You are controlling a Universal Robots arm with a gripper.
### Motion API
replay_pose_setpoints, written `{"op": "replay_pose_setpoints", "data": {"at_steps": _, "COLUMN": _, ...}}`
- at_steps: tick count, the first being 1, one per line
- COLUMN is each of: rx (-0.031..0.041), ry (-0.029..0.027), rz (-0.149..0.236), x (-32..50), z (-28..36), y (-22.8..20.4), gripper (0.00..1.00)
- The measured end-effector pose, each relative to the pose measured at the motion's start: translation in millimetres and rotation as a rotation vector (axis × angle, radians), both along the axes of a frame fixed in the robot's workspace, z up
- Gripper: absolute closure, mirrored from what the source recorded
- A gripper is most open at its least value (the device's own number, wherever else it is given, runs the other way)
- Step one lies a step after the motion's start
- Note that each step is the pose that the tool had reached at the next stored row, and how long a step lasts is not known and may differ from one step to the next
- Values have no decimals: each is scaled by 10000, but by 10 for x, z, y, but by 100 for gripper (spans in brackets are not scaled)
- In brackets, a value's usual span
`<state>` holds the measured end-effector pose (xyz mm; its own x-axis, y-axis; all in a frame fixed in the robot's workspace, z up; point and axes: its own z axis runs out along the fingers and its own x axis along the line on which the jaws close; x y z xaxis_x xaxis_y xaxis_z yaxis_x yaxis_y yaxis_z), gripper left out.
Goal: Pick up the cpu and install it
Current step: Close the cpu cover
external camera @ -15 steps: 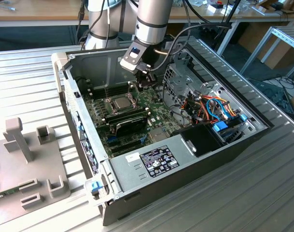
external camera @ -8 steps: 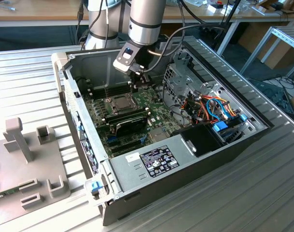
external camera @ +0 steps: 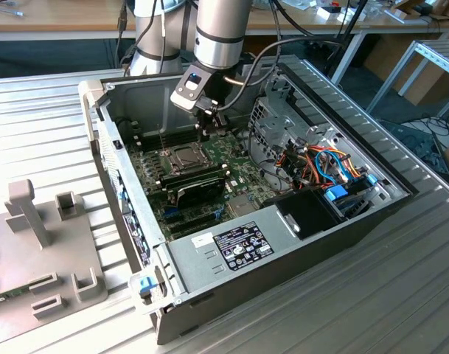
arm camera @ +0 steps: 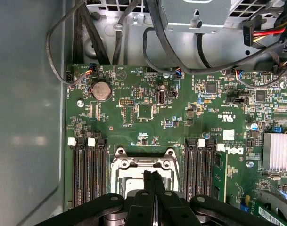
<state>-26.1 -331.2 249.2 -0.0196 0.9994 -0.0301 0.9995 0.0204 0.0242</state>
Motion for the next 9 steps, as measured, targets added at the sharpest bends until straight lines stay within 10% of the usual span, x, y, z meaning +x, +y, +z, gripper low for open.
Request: {"op": "replay_pose_setpoints", "data": {"at_steps": 9, "rx": 0, "ry": 56, "rz": 1, "x": -6, "z": -8, "y": 0, "gripper": 89}}
